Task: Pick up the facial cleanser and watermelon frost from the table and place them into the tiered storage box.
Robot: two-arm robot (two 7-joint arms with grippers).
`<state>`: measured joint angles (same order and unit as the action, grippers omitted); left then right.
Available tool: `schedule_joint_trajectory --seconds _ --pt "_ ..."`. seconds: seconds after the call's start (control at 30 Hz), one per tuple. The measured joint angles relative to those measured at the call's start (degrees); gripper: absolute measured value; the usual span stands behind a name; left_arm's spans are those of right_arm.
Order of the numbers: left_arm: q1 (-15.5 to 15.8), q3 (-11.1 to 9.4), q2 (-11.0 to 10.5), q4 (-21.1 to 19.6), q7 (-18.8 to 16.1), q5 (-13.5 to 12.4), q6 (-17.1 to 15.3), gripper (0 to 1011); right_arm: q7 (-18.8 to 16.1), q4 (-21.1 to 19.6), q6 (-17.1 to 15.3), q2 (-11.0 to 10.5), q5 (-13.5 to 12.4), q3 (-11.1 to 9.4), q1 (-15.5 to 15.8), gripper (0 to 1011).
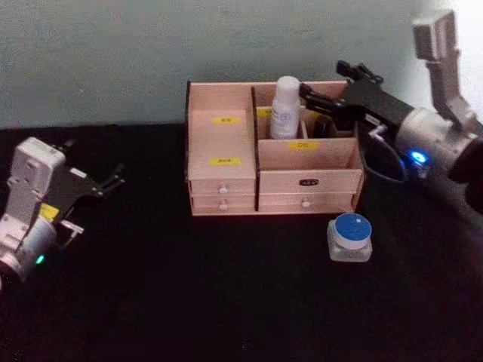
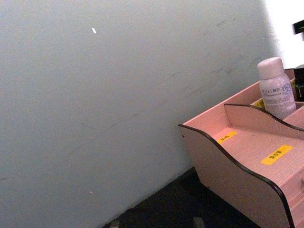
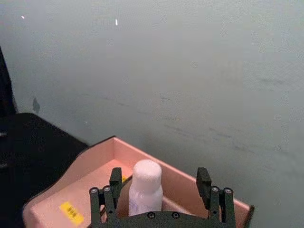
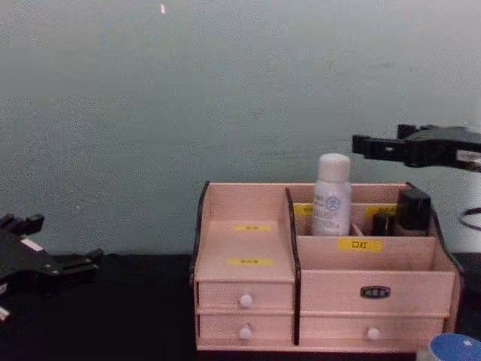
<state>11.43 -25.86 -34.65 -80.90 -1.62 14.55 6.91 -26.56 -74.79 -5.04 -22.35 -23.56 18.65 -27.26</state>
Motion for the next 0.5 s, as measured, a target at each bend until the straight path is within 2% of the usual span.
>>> schedule_joint_trajectory --seconds 0.1,0.17,0.23,0.37,0.4,0.47,0.5 --pt "0.0 0.0 0.0 0.0 0.0 0.0 0.0 1001 0.1 -3.66 -1.56 -1.7 -0.98 -0.73 2.49 1000" --pt "0.0 0.0 0.0 0.0 0.0 0.0 0.0 1001 0.29 -7.2 -3.04 -3.46 -2.03 -1.43 5.22 1000" --pt "0.0 0.0 0.0 0.0 0.0 0.0 0.0 1001 0.38 -8.03 -3.47 -3.91 -2.33 -1.59 5.92 1000" --pt "0.0 0.0 0.0 0.0 0.0 0.0 0.0 1001 1.38 -15.07 -6.75 -8.09 -4.58 -3.17 12.37 1000" --pt "0.0 0.0 0.0 0.0 0.0 0.0 0.0 1001 1.38 -15.07 -6.75 -8.09 -4.58 -3.17 12.37 1000" --pt "0.0 0.0 0.0 0.0 0.0 0.0 0.0 1001 1.89 -18.13 -8.2 -10.38 -5.54 -3.8 15.62 1000" --pt "0.0 0.0 0.0 0.0 0.0 0.0 0.0 1001 1.89 -18.13 -8.2 -10.38 -5.54 -3.8 15.62 1000"
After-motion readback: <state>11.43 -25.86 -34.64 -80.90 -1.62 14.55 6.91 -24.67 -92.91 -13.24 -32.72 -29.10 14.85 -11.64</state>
